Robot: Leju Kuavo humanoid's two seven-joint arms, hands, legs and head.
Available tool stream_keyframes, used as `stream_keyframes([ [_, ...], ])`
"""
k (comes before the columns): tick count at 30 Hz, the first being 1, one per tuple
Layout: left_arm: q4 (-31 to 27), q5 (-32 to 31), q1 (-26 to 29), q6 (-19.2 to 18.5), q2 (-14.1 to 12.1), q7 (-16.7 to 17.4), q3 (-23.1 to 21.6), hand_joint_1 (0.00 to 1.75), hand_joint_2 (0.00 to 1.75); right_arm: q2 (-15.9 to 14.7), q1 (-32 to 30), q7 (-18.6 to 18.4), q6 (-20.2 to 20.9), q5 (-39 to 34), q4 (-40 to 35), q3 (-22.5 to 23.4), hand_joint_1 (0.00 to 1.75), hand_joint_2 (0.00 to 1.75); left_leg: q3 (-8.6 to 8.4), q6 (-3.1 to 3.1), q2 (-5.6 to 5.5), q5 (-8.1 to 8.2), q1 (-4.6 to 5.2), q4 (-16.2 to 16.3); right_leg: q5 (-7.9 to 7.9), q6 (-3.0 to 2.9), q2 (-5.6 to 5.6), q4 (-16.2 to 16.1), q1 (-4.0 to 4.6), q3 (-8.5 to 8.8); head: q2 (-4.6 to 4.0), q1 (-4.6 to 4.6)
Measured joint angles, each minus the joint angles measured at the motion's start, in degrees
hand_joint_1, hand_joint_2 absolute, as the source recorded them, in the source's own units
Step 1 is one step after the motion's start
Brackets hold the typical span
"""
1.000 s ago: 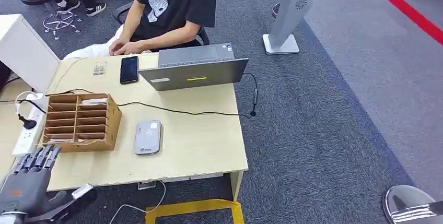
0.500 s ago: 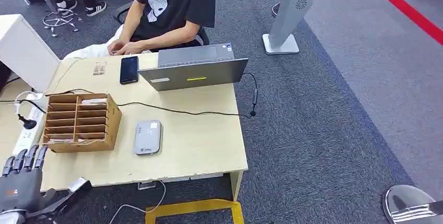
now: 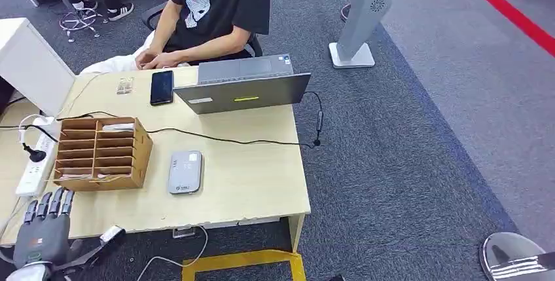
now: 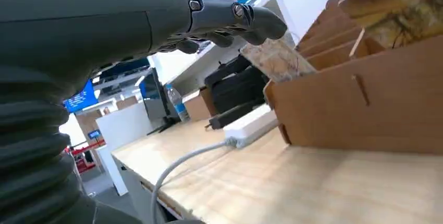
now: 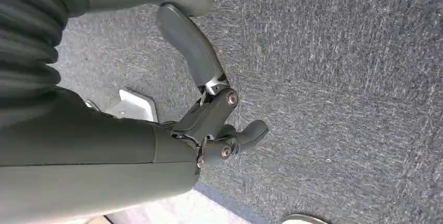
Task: Pass the card to the sensor for recognition and then transmit it.
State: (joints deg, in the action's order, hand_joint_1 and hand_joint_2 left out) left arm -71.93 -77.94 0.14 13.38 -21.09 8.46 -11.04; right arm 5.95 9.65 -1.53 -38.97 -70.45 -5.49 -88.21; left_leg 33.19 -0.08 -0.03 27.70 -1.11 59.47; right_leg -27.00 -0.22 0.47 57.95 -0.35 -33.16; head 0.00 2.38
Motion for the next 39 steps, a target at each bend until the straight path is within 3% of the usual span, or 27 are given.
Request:
stream_keyframes([
  [13, -7.9, -0.5, -3.8, -1.8, -3.8, -0.2, 0.0, 0.00, 1.75, 0.0, -0.1, 1.0, 0.0, -1.4, 0.0, 0.0, 0.00, 1.75, -0.01, -0.02, 0.01, -0.02, -0.01, 0.0, 0.00, 0.00, 0.01, 0.0, 0.01, -0.01, 0.00, 0.02],
  [21, -9.9, 0.3, -4.9, -0.7, -4.3, -0.7, 0.0, 0.00, 1.75, 0.0, -0.1, 1.0, 0.0, -1.2, 0.0, 0.0, 0.00, 1.75, 0.00, -0.02, 0.01, -0.02, -0.01, 0.0, 0.00, 0.00, 0.01, 0.0, 0.01, -0.01, 0.00, 0.00],
  [27, -9.4, 0.9, -6.1, 6.4, -2.5, -2.4, 0.0, 0.00, 1.75, 0.0, -0.1, 1.0, 0.0, -0.3, 0.0, 0.0, 0.00, 1.75, 0.00, -0.02, 0.01, -0.02, 0.00, 0.0, 0.00, 0.00, 0.01, 0.0, 0.00, -0.01, 0.00, 0.02],
  [30, -6.4, 1.4, -7.4, 10.8, -0.3, -4.0, -0.1, 0.00, 1.75, 0.0, -0.1, 0.8, 0.0, 1.0, -0.2, 0.0, 0.00, 1.75, 0.00, -0.01, 0.00, -0.02, 0.00, 0.0, 0.01, 0.01, 0.00, 0.0, 0.00, 0.00, 0.00, 0.00],
  [39, 3.2, 2.8, -12.3, 13.6, 4.5, -6.2, -0.2, 0.00, 1.75, 0.0, 0.3, 0.4, 0.0, 3.1, -0.6, 0.0, 0.00, 1.75, 0.00, 0.02, 0.00, -0.05, 0.00, 0.0, 0.04, 0.04, 0.01, 0.0, 0.00, 0.00, 0.00, 0.00],
])
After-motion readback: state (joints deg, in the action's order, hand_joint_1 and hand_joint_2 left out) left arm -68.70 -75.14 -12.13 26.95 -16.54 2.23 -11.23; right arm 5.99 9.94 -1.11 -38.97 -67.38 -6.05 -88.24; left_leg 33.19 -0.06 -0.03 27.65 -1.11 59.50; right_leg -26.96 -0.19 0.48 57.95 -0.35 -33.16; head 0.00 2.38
